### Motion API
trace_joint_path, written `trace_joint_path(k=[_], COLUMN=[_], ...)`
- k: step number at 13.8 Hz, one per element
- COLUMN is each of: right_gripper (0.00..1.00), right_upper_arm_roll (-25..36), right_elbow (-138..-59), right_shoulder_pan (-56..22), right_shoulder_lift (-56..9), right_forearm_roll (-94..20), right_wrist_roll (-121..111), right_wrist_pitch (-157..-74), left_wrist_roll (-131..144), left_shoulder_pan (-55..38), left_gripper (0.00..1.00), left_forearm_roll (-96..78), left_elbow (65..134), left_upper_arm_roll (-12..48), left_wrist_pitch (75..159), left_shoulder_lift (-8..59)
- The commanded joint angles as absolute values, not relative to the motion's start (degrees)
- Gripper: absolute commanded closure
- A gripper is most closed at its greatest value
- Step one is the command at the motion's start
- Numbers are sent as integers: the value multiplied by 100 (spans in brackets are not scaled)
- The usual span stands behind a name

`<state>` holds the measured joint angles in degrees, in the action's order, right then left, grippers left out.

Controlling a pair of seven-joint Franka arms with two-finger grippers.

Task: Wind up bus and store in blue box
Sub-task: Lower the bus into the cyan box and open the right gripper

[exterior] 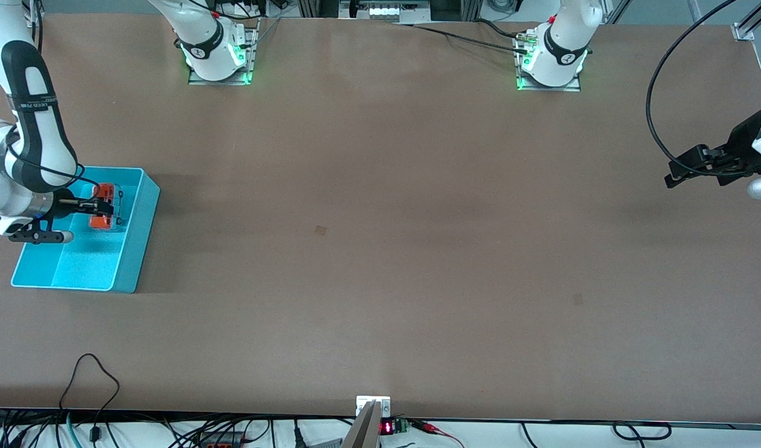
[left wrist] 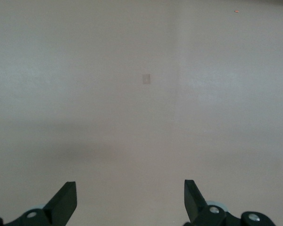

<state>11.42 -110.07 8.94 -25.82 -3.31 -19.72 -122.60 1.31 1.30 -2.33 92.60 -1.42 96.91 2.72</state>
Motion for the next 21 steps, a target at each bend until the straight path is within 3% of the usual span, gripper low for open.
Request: trace_joint_path(k=[1,2,6,8,14,21], right_gripper=[43,32,25,0,0,0], right_upper_arm_roll=[1099,1099,1099,1099,1064,828], right_elbow=[-11030,-11030,-11030,-10995,-10565,-8844], right_shoulder_pan=[932,940,958,958,897,607], right_shoulder_lift=[-2610,-2628,-2724,-2716,-2120,-1662], right_forearm_roll=[-220,-211,-211,-220,-220,121], right_wrist_roll=[-1863,-1872,-1951,-1951,-1951,-1881], right_wrist_pitch=[-12305,-12322,-12427,-12437,-12314,-9592], left_wrist_roll=[26,26,26,26,26,26], left_shoulder_pan=[141,141,141,141,141,141], left_gripper=[0,0,0,0,0,0], left_forearm_roll=[-185,-185,-185,-185,-185,-185], left_elbow=[9229,9229,9237,9237,9237,9229], left_upper_arm_roll=[-141,-132,-132,-132,-123,-123], left_wrist_pitch=[9721,9729,9721,9721,9721,9721], left_shoulder_lift=[264,264,264,264,264,264])
